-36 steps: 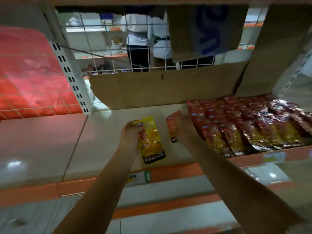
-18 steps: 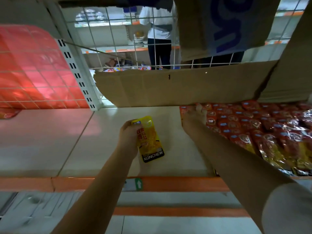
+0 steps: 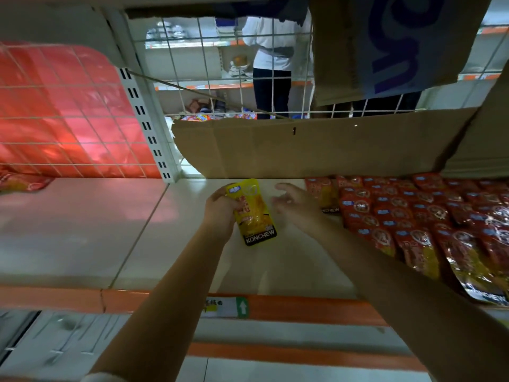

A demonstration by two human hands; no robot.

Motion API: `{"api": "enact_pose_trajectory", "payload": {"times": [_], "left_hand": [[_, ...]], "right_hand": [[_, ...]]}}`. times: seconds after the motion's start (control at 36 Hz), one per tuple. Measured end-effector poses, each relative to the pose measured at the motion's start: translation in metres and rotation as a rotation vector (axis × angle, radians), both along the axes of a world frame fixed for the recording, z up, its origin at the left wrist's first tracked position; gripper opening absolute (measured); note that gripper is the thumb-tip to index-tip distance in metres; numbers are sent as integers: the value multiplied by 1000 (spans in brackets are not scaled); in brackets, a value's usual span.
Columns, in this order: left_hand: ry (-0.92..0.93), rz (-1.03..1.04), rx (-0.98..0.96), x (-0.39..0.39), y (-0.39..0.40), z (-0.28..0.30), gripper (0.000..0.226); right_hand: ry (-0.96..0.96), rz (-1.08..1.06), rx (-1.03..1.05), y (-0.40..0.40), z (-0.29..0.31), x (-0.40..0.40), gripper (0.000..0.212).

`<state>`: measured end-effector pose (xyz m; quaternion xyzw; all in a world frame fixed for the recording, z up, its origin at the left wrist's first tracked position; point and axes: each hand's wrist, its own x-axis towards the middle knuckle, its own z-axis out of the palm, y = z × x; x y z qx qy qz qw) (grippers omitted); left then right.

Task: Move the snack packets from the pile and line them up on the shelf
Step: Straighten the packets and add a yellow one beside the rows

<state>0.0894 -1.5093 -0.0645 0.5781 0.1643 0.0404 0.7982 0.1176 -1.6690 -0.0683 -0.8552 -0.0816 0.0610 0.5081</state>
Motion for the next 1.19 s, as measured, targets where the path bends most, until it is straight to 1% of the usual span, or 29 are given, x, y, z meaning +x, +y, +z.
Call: {"api": "enact_pose_trajectory", "payload": {"times": [0.03, 0.06, 0.08, 0.14, 0.19, 0.25, 0.31, 0.36, 0.42, 0.44, 0.47, 0.5, 0.53, 0.64, 0.81, 1.0, 1.08, 1.14, 1.19], "left_hand": [[-19, -34, 12, 3, 2, 2, 42], [-44, -57, 17, 6, 4, 2, 36], [-67, -65, 23, 8, 6, 2, 32], [-97, -36, 26, 11, 12, 1, 28], [-137, -7, 77, 12, 20, 1, 36], [-146, 19, 190, 12, 32, 0, 45], [-96, 53, 356, 8, 47, -3, 47], [-45, 37, 648, 2, 64, -8, 46], [-9, -44, 968, -7, 81, -12, 35], [4, -82, 1089, -10, 89, -13, 32], [11, -104, 1176, -13, 97, -14, 33], [20, -112, 1233, -15, 106, -14, 35], [25, -110, 1269, -18, 115, -13, 37], [12, -121, 1324, -23, 146, -8, 36], [-25, -168, 1431, -30, 183, -6, 36], [-26, -181, 1445, -42, 233, -5, 36], [-31, -169, 1451, -46, 253, -6, 35], [-44, -172, 1474, -46, 265, -8, 34], [-62, -182, 1498, -45, 275, -9, 34]], "right_hand": [[117, 24, 115, 8, 2, -5, 45], [190, 54, 194, 16, 2, -9, 46], [214, 81, 255, 23, 3, -12, 48], [184, 75, 306, 35, 3, -15, 57], [143, 26, 318, 47, 3, -12, 61], [119, 3, 338, 62, 1, -8, 67], [99, -14, 306, 78, -5, -2, 75], [50, -3, 161, 95, -14, 5, 73], [-40, 26, -139, 113, -22, 10, 57], [-85, 28, -316, 121, -25, 12, 47], [-114, 26, -467, 128, -26, 12, 38], [-134, 21, -567, 136, -27, 13, 33], [-146, 13, -625, 144, -27, 13, 31], [-168, 8, -734, 174, -27, 18, 34], [-134, -32, -763, 213, -22, 17, 38], [-119, -92, -806, 238, -20, 22, 38], [-114, -179, -807, 249, -23, 18, 34], [-143, -248, -795, 257, -23, 14, 32], [-222, -272, -802, 264, -21, 7, 32]]}}
